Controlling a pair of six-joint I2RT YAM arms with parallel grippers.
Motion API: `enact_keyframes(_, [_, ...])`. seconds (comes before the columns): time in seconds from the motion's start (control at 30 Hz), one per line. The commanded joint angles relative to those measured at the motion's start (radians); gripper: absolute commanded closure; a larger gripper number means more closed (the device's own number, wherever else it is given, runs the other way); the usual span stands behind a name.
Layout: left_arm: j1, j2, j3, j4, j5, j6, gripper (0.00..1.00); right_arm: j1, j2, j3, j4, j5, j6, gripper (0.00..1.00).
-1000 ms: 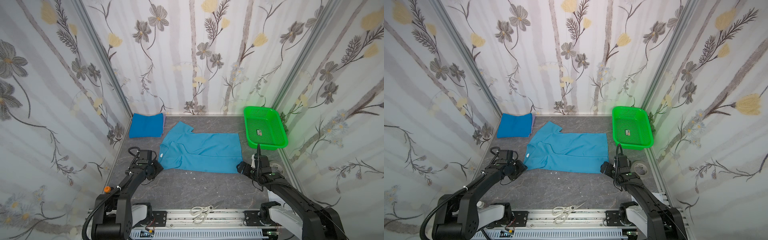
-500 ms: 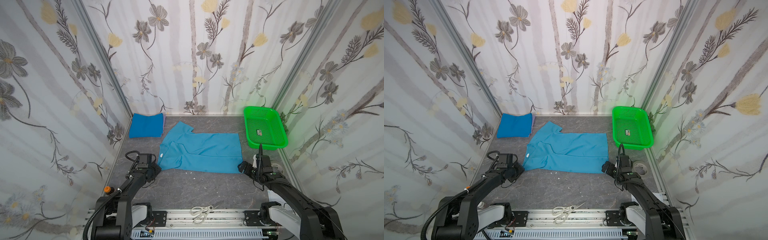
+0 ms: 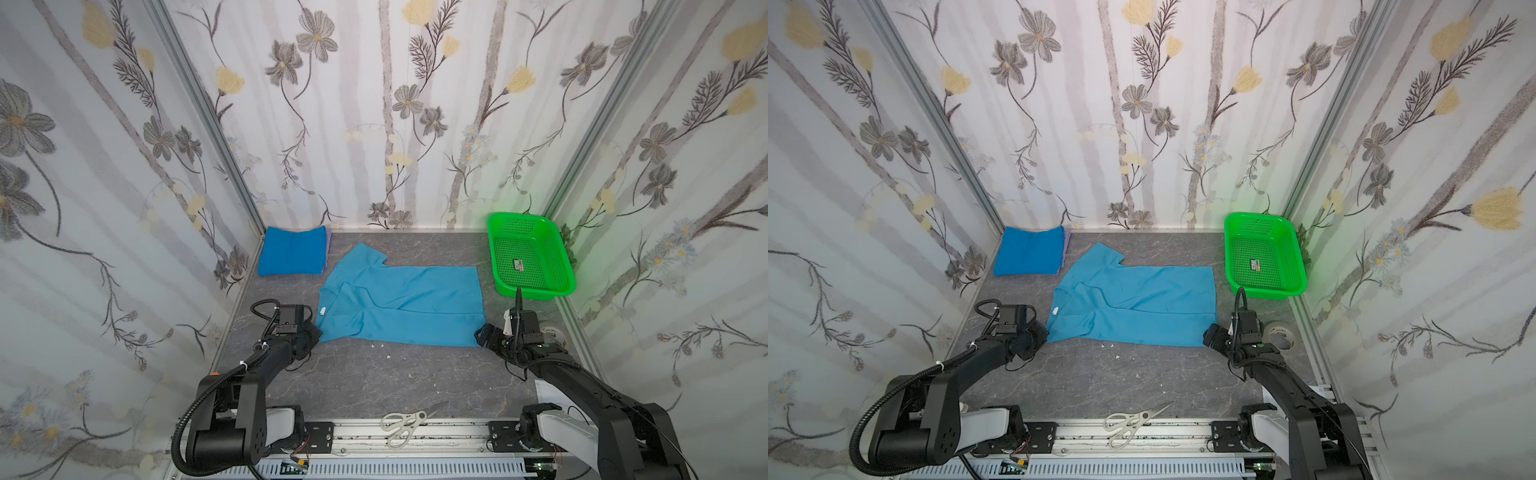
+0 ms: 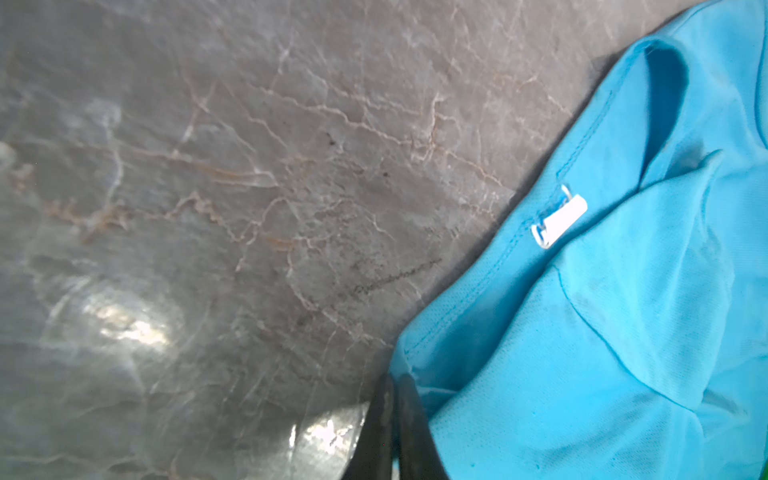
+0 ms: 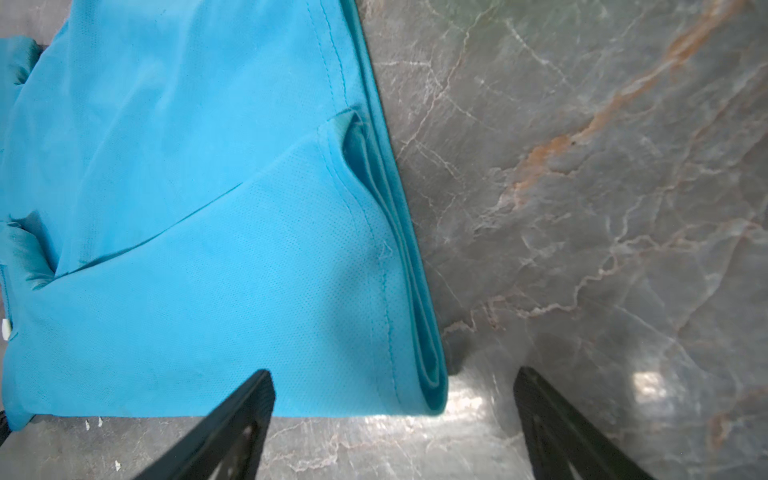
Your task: Fold and stack the t-shirts
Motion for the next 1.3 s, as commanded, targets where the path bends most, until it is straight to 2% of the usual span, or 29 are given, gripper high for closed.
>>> enact_keyframes(0.0, [0.001, -0.002, -0.003, -0.032, -0.029, 0.000, 1.00, 0.000, 0.023, 0.002, 0.041, -0.035, -0.004, 0.20])
enact_keyframes(0.17, [0.003, -0.034, 0.012, -0.041, -0.028, 0.015, 1.00, -0.001, 0.033, -0.003, 0.041, -0.052, -0.009, 0.47])
enact_keyframes(0.23, [0.004, -0.034, 0.018, -0.029, -0.014, 0.022, 1.00, -0.001, 0.029, -0.008, 0.034, -0.045, -0.009, 0.47])
enact_keyframes(0.3, [0.006, -0.022, 0.028, -0.013, 0.015, 0.028, 1.00, -0.001, 0.024, -0.017, 0.034, -0.034, -0.007, 0.52])
enact_keyframes(0.47, [0.009, -0.028, 0.039, -0.019, 0.041, 0.028, 1.00, -0.003, 0.046, -0.012, 0.037, -0.009, -0.003, 0.89])
enact_keyframes(0.53, [0.014, -0.047, 0.033, -0.023, 0.036, 0.031, 1.00, -0.008, 0.050, -0.009, 0.036, 0.001, -0.004, 0.98])
enact_keyframes(0.7, [0.040, -0.080, 0.039, -0.062, 0.000, 0.055, 1.00, -0.028, 0.050, -0.005, 0.031, 0.027, -0.005, 1.00])
enact_keyframes(0.93, [0.074, -0.076, 0.048, -0.050, 0.025, 0.074, 1.00, -0.029, 0.058, 0.000, 0.034, -0.006, -0.024, 1.00])
enact_keyframes(1.1, [0.075, -0.042, 0.065, -0.043, 0.137, 0.067, 1.00, -0.025, 0.059, -0.004, 0.045, -0.028, -0.034, 1.00])
enact_keyframes(1.17, [0.073, -0.026, 0.059, -0.046, 0.173, 0.045, 0.80, -0.025, 0.065, -0.003, 0.047, -0.030, -0.035, 1.00])
enact_keyframes(1.2, [0.075, -0.024, 0.049, -0.049, 0.180, 0.031, 0.73, -0.025, 0.067, -0.002, 0.047, -0.031, -0.036, 1.00])
enact_keyframes(1.27, [0.074, -0.030, 0.020, -0.042, 0.187, 0.000, 0.66, -0.025, 0.072, 0.000, 0.048, -0.031, -0.039, 1.00])
